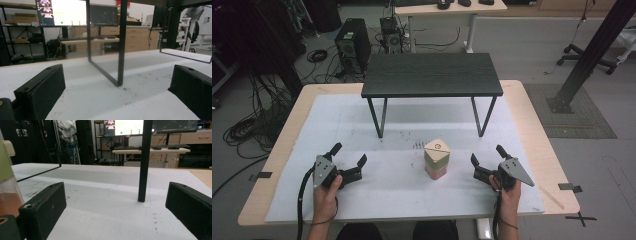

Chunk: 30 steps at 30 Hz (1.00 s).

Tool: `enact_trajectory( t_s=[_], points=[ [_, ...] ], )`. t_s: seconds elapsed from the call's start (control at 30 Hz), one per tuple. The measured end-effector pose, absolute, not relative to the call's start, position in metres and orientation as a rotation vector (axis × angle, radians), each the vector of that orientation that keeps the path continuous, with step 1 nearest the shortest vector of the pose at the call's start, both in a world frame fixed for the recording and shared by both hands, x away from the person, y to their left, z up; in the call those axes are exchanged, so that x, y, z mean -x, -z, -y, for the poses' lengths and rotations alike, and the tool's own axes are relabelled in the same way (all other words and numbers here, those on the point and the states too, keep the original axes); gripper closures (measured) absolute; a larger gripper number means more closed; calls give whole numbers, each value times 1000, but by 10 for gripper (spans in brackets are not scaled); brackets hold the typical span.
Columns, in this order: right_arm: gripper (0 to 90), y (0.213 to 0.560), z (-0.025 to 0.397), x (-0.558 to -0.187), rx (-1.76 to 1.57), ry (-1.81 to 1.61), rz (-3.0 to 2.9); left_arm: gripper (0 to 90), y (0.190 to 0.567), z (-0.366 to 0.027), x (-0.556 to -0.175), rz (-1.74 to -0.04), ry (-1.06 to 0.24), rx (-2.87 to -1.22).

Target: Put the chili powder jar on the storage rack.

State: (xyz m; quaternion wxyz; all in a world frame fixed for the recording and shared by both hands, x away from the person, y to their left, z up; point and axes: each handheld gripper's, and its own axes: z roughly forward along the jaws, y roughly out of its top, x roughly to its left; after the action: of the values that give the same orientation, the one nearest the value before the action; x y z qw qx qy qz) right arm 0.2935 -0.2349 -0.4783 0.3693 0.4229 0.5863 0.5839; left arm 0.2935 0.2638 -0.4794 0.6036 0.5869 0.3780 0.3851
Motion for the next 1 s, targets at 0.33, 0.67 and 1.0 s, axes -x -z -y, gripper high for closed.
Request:
enact_trajectory(
  t_s=[0.33,0.67,1.0],
  points=[
    [28,478,229,-280,-1066,-1542,-1526,2,479,-264,-294,-874,-891,-1359],
    [28,479,221,-267,-1043,-1567,-1541,2,479,-264,-294,-874,-891,-1358],
    [28,479,212,-256,-1029,-1606,-1549,2,479,-264,-294,-875,-892,-1358]
  ],
)
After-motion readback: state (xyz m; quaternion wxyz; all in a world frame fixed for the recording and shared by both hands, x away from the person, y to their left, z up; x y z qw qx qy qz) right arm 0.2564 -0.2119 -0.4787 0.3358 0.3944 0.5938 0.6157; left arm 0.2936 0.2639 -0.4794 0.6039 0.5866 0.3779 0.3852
